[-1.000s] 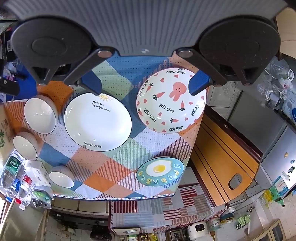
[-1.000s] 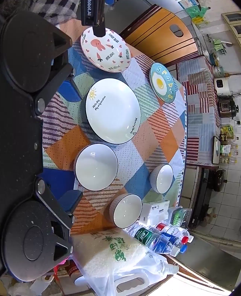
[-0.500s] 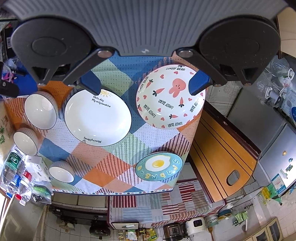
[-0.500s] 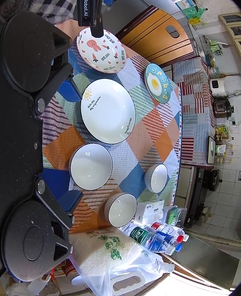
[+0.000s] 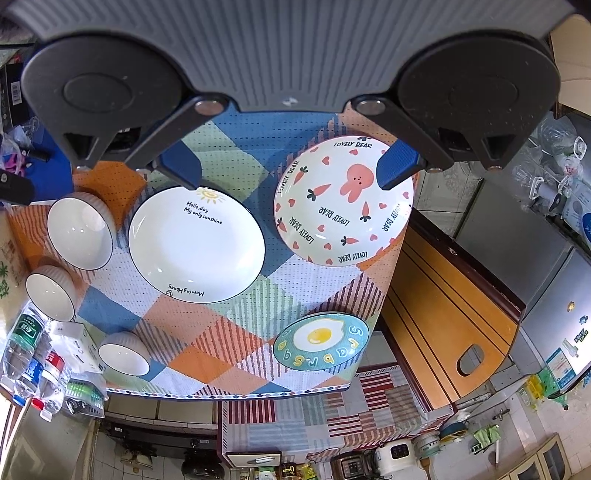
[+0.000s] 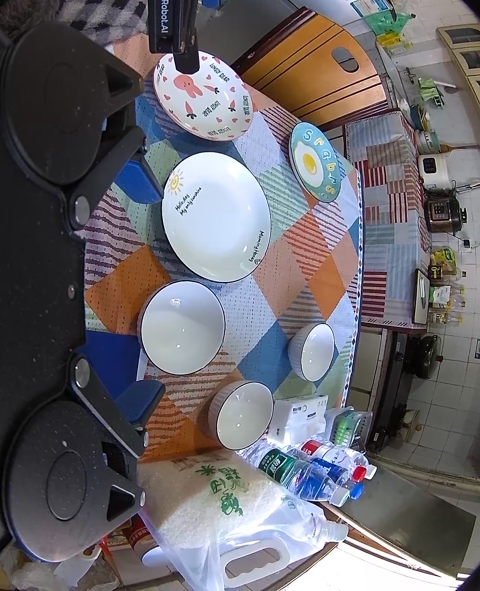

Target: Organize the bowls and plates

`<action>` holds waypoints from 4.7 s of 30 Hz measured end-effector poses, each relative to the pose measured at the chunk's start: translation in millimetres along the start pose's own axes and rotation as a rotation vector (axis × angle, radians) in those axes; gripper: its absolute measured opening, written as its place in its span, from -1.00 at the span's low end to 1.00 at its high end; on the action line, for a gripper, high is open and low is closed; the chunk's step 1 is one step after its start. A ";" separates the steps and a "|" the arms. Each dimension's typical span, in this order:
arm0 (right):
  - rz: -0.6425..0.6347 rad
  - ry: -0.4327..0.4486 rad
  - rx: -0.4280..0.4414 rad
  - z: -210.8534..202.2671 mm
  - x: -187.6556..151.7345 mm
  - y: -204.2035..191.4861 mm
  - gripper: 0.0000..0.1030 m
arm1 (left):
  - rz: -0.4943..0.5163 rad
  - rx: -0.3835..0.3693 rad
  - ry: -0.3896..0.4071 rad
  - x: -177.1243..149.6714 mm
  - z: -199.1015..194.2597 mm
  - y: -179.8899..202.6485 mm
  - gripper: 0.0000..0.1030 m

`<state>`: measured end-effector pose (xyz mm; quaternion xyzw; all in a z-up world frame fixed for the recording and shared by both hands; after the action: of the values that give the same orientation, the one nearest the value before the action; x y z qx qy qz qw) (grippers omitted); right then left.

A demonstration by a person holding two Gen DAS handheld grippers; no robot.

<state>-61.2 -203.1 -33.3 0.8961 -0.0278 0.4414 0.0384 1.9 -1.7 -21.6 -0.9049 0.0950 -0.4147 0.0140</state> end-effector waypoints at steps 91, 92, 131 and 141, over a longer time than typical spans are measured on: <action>0.119 -0.267 0.584 287.6 6.8 46.4 -0.79 | -0.410 -0.202 -0.220 -57.6 198.9 24.9 -0.60; 0.122 -0.270 0.588 288.4 6.7 46.8 -0.80 | -0.413 -0.200 -0.218 -58.1 199.7 24.7 -0.60; 0.029 -0.029 0.586 305.1 66.2 76.1 -0.66 | -0.172 -0.269 -0.081 50.4 268.7 44.5 -0.53; 0.006 -0.030 0.523 330.7 61.9 79.4 -0.65 | -0.192 -0.276 -0.120 49.3 309.6 55.1 -0.51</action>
<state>230.7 -314.1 -181.6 0.8818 0.0838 0.4205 -0.1962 257.7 -81.3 -193.5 -0.9262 0.0633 -0.3425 -0.1443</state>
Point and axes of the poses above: each gripper's, at about its wrist camera, not at the fingertips, and z roughly the way its jaws point, y to its right, x to its top, the point moved 2 cm from there along z, roughly the way its jaws point, and after that the axes turned 14 degrees about y, right-handed, at the moved point
